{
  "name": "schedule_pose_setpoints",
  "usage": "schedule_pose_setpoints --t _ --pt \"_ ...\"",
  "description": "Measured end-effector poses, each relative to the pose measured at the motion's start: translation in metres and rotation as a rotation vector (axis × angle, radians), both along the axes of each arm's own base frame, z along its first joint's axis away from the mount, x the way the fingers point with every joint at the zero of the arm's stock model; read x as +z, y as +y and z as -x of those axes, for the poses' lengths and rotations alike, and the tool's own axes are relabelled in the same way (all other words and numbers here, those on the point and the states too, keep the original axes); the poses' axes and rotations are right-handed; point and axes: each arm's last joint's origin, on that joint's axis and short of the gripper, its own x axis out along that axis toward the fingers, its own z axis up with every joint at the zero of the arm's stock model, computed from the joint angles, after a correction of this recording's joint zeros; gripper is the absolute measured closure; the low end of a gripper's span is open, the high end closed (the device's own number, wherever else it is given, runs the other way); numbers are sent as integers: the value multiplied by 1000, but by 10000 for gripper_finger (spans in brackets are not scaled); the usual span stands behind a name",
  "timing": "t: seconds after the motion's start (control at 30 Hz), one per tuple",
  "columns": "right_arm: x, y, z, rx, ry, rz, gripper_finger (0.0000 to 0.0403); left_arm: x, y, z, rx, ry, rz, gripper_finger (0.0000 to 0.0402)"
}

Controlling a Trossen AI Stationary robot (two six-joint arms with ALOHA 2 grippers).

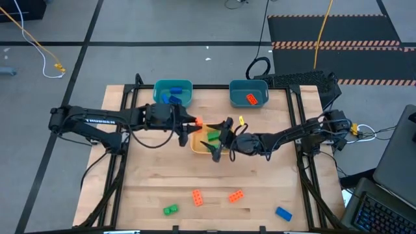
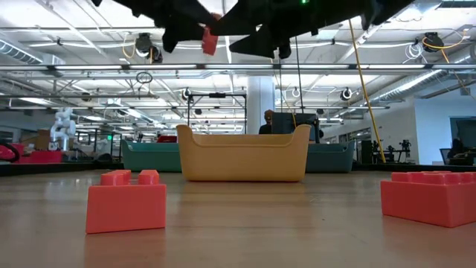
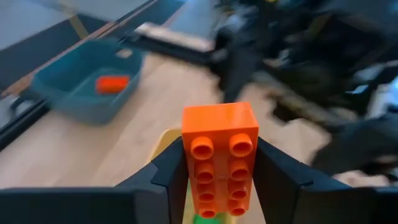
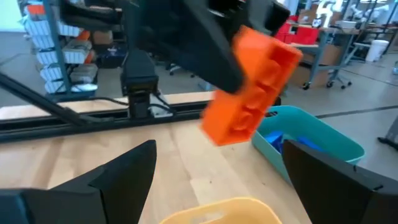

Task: Sort & place blocks by color
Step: Put the orange game piece into the blue bin

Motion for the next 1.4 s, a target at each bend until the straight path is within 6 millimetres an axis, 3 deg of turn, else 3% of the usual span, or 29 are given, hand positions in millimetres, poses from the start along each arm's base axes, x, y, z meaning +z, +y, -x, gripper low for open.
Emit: schedule_pose_setpoints --t 0.4,0.67,1.23,1.4 --pt "5 -6 -2 25 -73 -70 64 9 -14 -4 -163 -99 -53 256" --pt "7 -2 -1 33 -107 -122 64 8 -7 -3 -144 -75 -172 247" --pt "8 -2 -1 39 -102 -85 65 1 -27 -20 -238 -140 -108 247" --pt "6 -2 -1 39 -74 -74 105 2 -29 -20 -235 -147 -106 252"
